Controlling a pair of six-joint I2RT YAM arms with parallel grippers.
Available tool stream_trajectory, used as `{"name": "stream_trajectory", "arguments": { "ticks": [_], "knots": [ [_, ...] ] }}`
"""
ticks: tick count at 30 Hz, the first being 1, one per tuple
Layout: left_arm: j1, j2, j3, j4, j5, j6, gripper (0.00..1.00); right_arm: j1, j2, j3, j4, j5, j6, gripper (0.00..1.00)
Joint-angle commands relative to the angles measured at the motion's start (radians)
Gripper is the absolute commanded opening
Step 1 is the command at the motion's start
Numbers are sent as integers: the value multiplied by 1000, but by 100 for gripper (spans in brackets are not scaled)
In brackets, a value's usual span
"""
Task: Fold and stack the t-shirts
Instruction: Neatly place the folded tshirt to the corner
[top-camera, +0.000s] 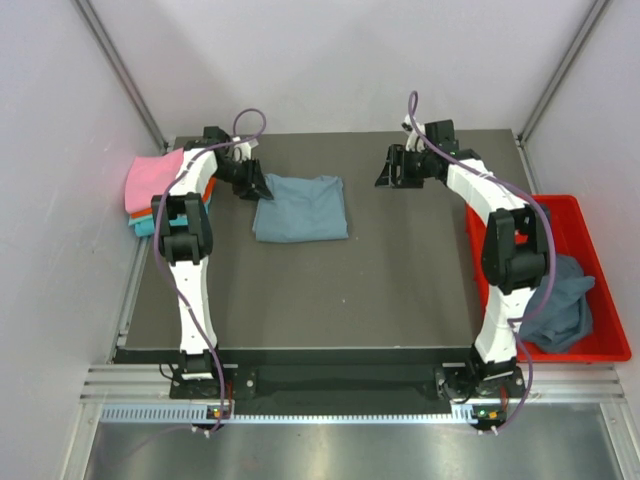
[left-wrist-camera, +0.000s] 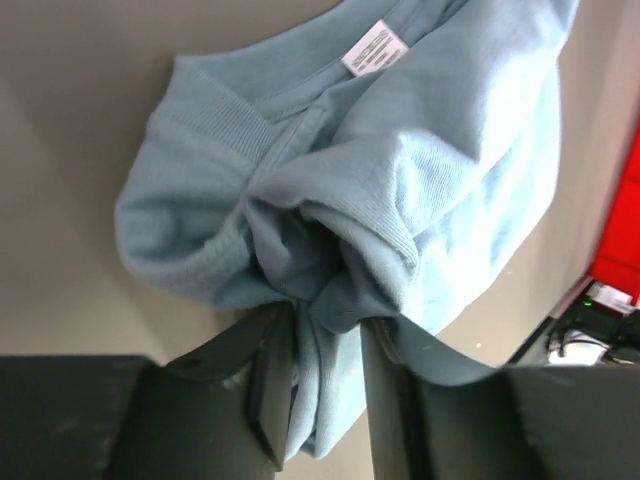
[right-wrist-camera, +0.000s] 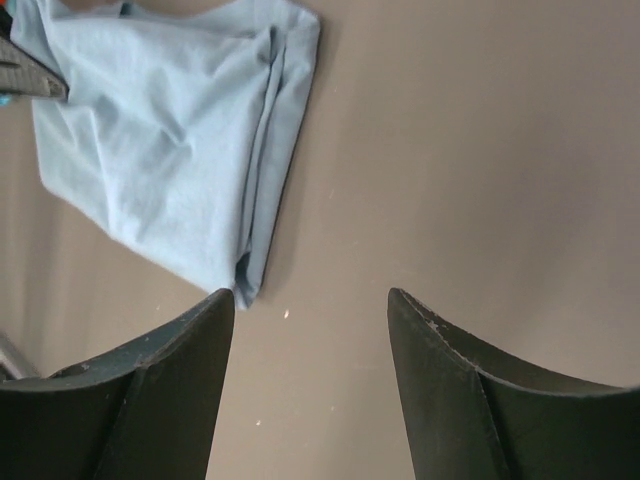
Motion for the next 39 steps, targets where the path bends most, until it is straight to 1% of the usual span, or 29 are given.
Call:
{"name": "stream_trajectory", "arguments": {
  "ticks": [1, 6, 10, 15, 17, 19, 20, 21, 31, 39],
  "knots": [
    [5, -119, -11, -32, -45, 40, 38, 13, -66, -15, 23, -68, 36, 63],
    [52, -176, -74, -23, -50, 16, 42, 77, -13, 45, 57, -131, 80, 63],
    [83, -228, -178, -12, -76, 16, 43, 148, 35, 99, 103, -185, 125, 63],
    [85, -199, -264, -15, -12, 14, 44, 211, 122, 159, 141, -222, 169, 63],
    [86, -184, -275, -5, 17, 2, 47, 237, 153, 202, 149, -225, 180, 63],
    [89, -159, -278, 21, 57, -10, 58, 257, 195, 240, 150, -226, 182, 63],
    [89, -150, -277, 29, 64, -10, 58, 262, 220, 249, 149, -225, 185, 63],
    [89, -135, -272, 40, 71, -41, 59, 266, 231, 257, 152, -225, 185, 63],
    [88, -21, -216, 72, 100, -64, 59, 268, 311, 255, 138, -214, 171, 63],
    [66, 78, -193, 103, 231, -93, 55, 272, 354, 235, 126, -200, 154, 63]
  ]
}}
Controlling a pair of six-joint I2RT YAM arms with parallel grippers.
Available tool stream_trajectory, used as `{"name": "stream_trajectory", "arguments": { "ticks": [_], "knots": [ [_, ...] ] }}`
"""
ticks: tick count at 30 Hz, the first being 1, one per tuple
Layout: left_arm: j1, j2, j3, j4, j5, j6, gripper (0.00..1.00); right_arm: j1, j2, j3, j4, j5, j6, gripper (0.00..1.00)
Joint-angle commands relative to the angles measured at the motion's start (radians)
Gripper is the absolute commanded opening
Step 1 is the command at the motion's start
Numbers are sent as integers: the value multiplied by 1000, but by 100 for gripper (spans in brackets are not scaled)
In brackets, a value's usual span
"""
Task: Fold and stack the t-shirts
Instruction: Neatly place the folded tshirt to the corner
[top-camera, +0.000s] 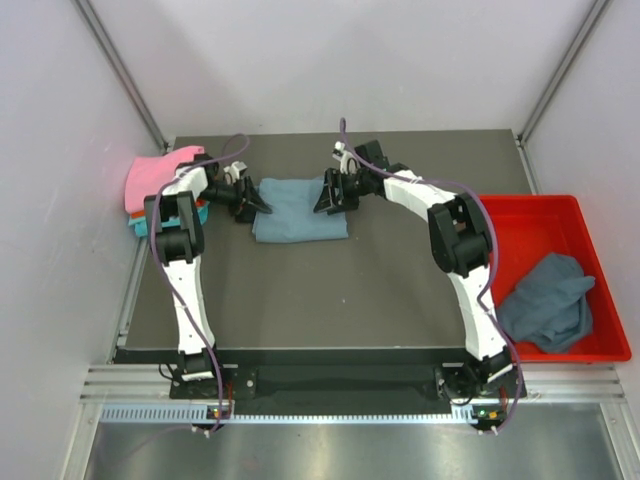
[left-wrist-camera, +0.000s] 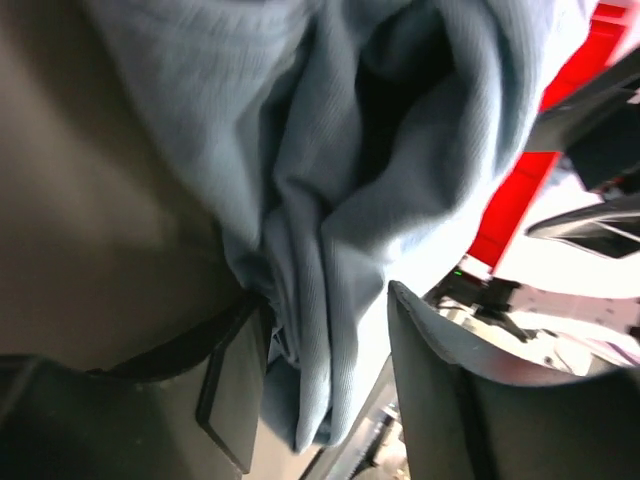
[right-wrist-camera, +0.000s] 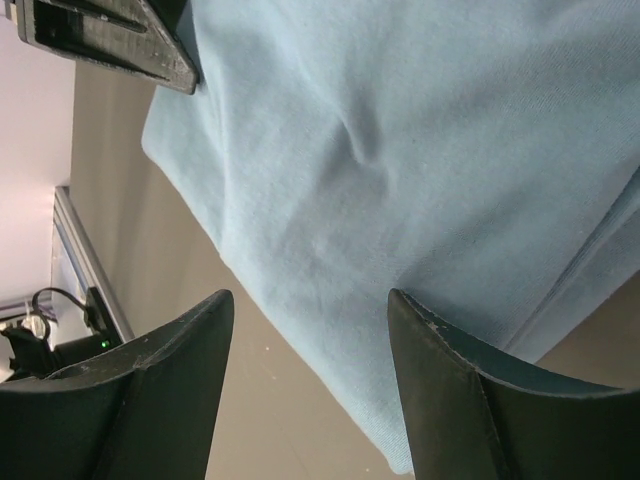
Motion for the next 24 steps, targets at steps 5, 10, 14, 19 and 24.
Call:
{"name": "stream_trajectory", "arguments": {
  "ticks": [5, 10, 14, 19, 24],
  "knots": [
    [-37, 87, 33, 81, 79, -13, 37, 15, 17, 18, 23, 11, -25, 63],
    [-44, 90, 45, 99, 90, -29, 11, 18, 10, 10, 20, 15, -36, 64],
    [-43, 38, 65, 55, 45, -7, 0, 13, -22, 10, 5, 21, -61, 64],
    [-43, -72, 130, -40, -111, 105, 0, -7, -105, 4, -35, 57, -142, 64],
    [-41, -190, 168, -129, -277, 211, 0, -36, -160, 1, -87, 123, -216, 64]
  ]
}}
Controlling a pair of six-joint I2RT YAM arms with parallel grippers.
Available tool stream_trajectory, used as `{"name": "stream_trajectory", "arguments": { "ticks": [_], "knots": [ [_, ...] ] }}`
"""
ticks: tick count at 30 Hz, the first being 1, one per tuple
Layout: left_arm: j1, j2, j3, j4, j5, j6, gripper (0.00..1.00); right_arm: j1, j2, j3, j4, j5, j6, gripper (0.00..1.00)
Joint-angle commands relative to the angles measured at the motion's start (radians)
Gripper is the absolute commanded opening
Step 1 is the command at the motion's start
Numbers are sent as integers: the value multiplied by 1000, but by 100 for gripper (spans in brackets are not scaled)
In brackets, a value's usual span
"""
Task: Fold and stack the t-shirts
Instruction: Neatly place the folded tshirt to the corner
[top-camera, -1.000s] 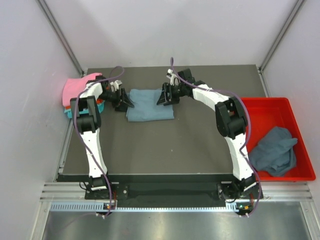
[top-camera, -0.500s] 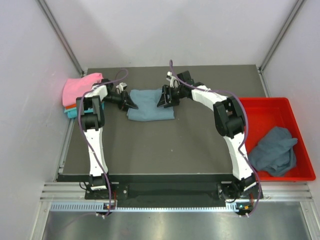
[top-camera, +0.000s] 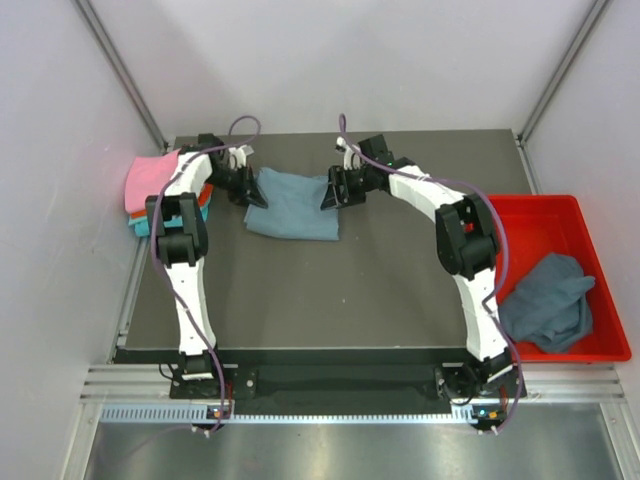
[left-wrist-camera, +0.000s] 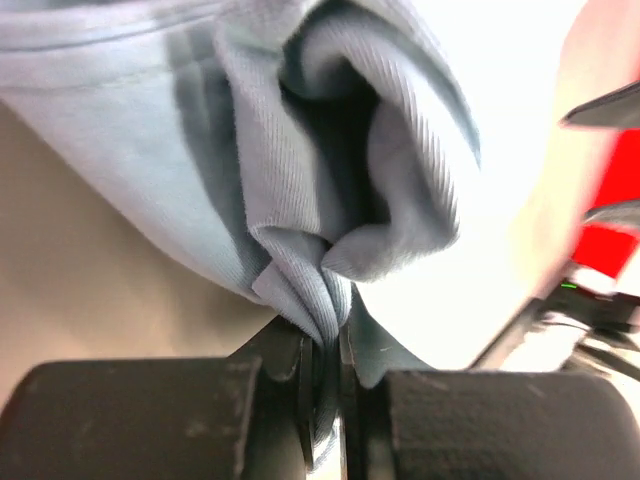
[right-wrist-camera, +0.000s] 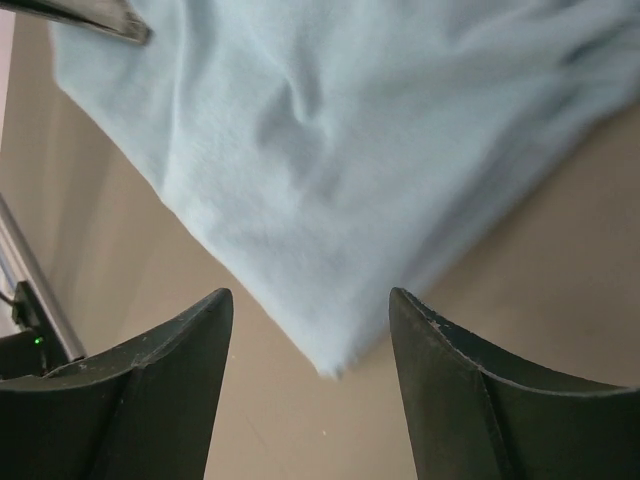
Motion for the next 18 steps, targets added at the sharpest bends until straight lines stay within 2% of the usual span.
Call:
{"name": "stream_trajectory", "arguments": {
  "ticks": [1, 6, 12, 18],
  "knots": [
    [11, -173, 56, -74, -143, 126, 0, -27, -133, -4, -10, 51, -84, 64],
    [11, -259, 41, -114, -272, 171, 0, -47, -162, -39, -19, 62, -103, 65],
    [13, -337, 42, -144, -350, 223, 0, -47, -186, -69, -14, 57, -103, 64],
    [16, -369, 105, -148, -438, 257, 0, -47, -196, -79, -14, 56, -101, 64]
  ]
}}
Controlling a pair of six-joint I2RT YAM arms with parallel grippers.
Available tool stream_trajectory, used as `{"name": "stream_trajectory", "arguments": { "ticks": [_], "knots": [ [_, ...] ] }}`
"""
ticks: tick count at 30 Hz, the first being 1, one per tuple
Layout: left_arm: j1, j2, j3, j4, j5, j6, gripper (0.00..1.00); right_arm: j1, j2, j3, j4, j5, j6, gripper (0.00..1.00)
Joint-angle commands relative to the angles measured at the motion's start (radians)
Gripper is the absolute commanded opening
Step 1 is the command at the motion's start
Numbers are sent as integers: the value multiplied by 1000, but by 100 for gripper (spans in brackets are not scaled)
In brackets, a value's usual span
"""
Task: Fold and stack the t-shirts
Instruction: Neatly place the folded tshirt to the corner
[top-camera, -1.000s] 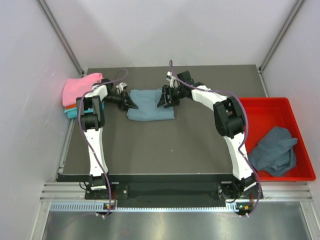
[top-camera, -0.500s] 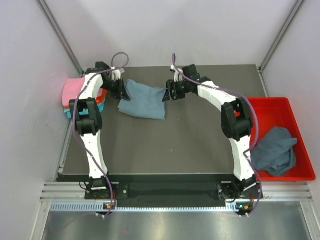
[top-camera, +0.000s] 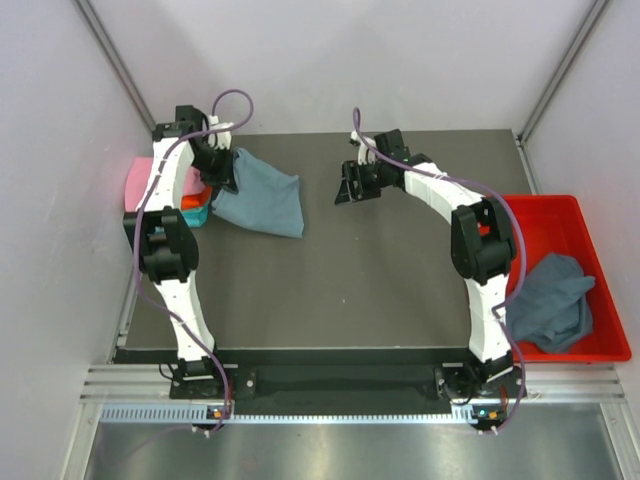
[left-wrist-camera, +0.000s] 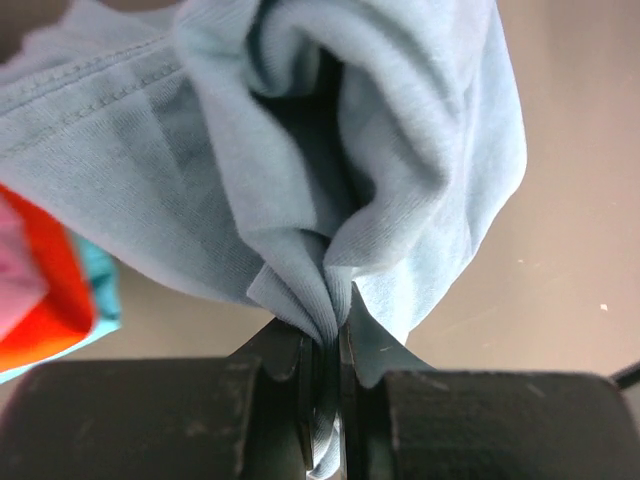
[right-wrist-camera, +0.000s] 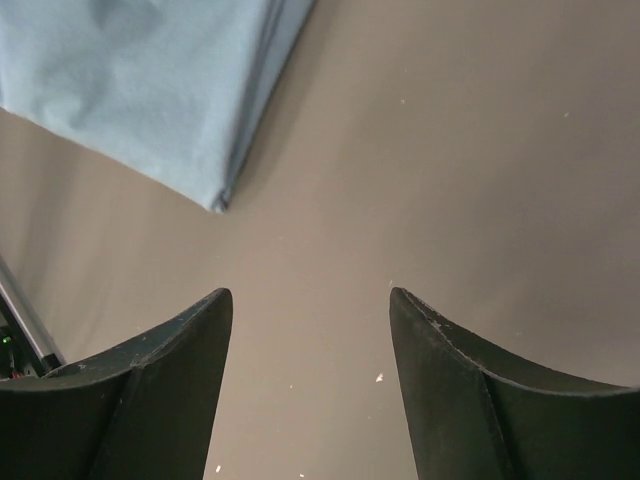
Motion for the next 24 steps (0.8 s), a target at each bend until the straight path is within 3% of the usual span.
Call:
{"name": "stream_trajectory", "arguments": {
  "ticks": [1, 14, 24],
  "knots": [
    [15, -78, 102, -12, -66, 54, 0, 3, -70, 3, 14, -1, -18, 64],
    [41, -35, 363, 27, -205, 60, 0, 4, -90, -17, 33, -6, -15, 64],
    [78, -52, 424, 64, -273, 74, 0, 3, -90, -25, 36, -9, -10, 65]
  ]
}}
